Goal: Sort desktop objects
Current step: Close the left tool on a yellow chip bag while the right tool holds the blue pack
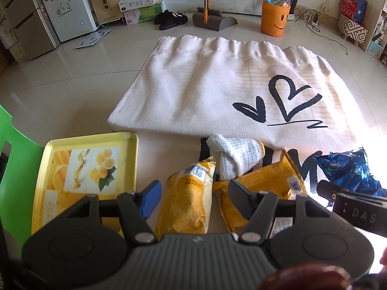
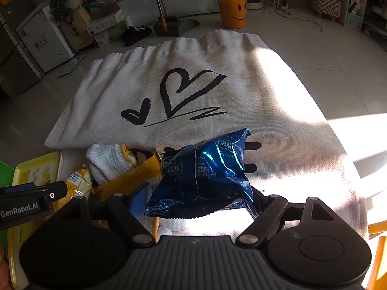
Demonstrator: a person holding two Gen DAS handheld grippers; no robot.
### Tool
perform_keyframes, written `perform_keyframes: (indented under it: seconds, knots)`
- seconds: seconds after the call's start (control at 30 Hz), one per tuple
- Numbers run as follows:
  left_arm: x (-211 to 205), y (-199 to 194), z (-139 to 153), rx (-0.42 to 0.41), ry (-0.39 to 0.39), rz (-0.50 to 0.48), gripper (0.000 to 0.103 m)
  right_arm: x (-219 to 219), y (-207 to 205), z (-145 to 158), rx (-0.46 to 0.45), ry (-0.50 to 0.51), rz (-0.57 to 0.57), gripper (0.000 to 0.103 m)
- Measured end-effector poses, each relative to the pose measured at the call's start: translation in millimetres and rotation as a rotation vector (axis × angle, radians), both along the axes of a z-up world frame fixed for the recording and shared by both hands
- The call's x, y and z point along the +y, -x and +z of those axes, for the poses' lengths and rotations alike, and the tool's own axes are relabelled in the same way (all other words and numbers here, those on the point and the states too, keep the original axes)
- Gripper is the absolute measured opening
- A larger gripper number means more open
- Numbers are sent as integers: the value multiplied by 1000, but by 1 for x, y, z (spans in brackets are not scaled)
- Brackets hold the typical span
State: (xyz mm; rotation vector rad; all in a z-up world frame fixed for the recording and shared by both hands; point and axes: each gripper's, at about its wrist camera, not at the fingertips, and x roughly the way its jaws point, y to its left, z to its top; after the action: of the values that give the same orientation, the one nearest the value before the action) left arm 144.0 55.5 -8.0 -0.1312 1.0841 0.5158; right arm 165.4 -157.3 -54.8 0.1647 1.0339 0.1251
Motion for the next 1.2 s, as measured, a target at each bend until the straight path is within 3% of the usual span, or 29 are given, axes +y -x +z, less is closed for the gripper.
perform_keyframes:
  seconds: [0.07,0.2,0.27,0.33,0.8,0.93,1.07,1.2]
  knots:
    - [2,-1,-3,14,8,7,70,1,1,0,1,4,2,81]
    - [11,-4,-15,65,86,7,91,1,-1,-4,15,6,1,81]
    - [18,-4,-22,90,124,14,92,-1,-2,-6,22,2,-3,81]
    - [22,-4,-28,118,122,17,99,-3,-3,-7,28,-2,-8,81]
    - [16,-12,-78,259,129,-6,102,-10,-5,-15,64,-28,-20,81]
    - [29,-11,-79,242,206,46,102,-11,-6,-18,76,-29,-23,81]
    - [33,-9,-78,221,212,45,102,-11,-6,-20,82,-35,-21,81]
    - [29,-5,-74,210,215,33,90,-12,-6,-19,80,-37,-22,81]
